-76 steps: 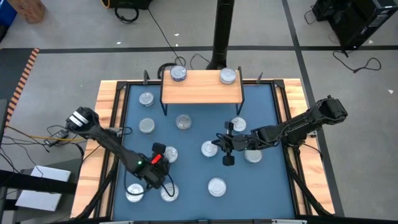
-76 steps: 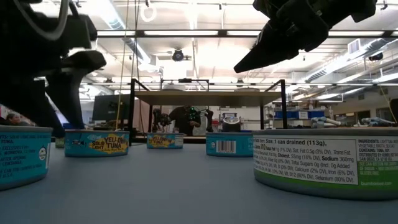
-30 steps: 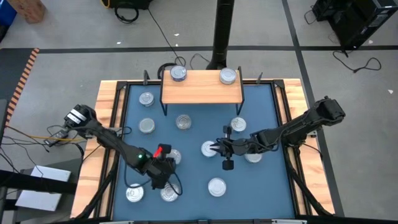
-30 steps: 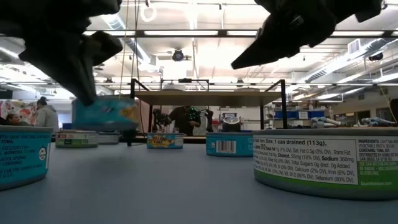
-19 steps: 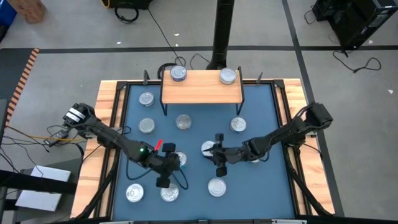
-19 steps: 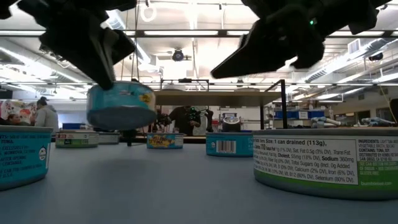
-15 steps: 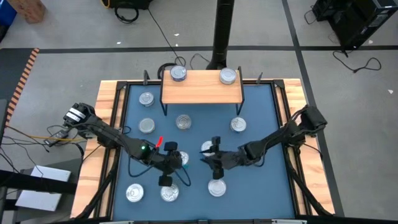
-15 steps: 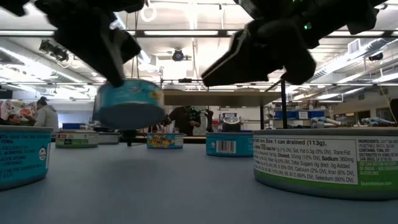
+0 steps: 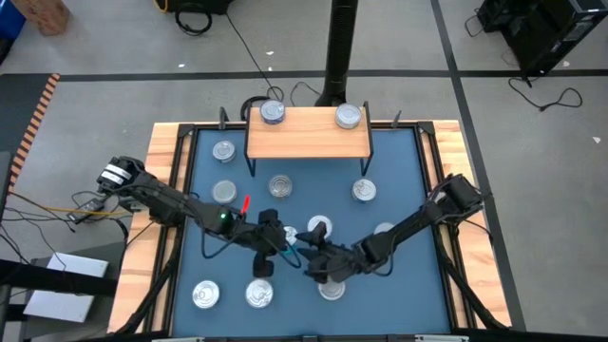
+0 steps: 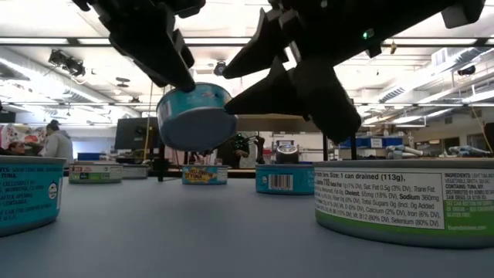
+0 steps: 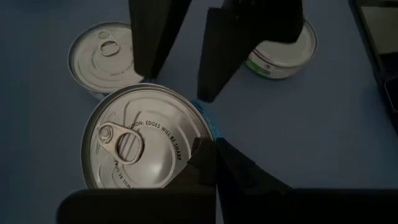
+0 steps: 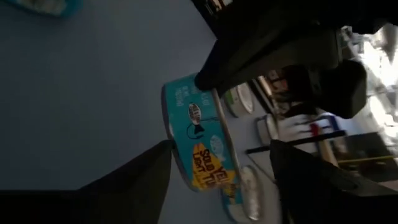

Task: Stack canned seafood by type on shelf
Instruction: Put the light blue tuna can on the shelf

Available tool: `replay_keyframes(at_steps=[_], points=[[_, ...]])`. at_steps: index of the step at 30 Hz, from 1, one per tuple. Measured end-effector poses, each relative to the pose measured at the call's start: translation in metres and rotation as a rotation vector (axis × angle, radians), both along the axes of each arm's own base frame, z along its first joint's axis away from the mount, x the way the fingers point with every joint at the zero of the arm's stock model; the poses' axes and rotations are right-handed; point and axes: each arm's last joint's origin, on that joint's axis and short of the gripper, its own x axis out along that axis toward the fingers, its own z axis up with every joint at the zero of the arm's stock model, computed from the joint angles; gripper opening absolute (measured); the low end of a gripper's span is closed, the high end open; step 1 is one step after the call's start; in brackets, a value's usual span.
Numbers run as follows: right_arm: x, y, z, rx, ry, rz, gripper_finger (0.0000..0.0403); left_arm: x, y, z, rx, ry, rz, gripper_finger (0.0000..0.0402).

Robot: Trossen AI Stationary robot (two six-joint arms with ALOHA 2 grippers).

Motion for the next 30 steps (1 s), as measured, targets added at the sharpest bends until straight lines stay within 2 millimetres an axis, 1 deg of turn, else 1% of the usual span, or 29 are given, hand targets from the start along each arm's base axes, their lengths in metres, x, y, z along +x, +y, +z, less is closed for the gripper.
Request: replay_keyframes(at_steps=[2,5,13,21,25,30], points=[[-0.001,0.001,0.0,-0.041,0.004,-0.012,0.0281,0.001,0.002,0.0,-0.003,-0.001,0.009,0.0],[0.0,0.001,0.001,-0.052,0.003,-0.017,0.0278,0.003,0.004,0.001,-0.017,-0.013,0.02,0.0],[-0.002,0.0,-0.003,-0.09,0.058,-0.004,0.0257,0.008,0.007,0.005,-0.059,-0.054,0.012,0.0],[-0.003,0.0,-0.003,-0.085,0.062,0.0,0.0247,0.011,0.012,0.007,-0.085,-0.074,0.007,0.0],[-0.003,0.0,-0.003,-0.038,0.041,-0.02,0.0246,0.012,0.014,0.007,-0.077,-0.076,0.0,0.0],[-0.003,0.0,-0.003,-0.033,0.04,-0.019,0.0232,0.012,0.013,0.007,-0.075,-0.084,-0.009,0.0]])
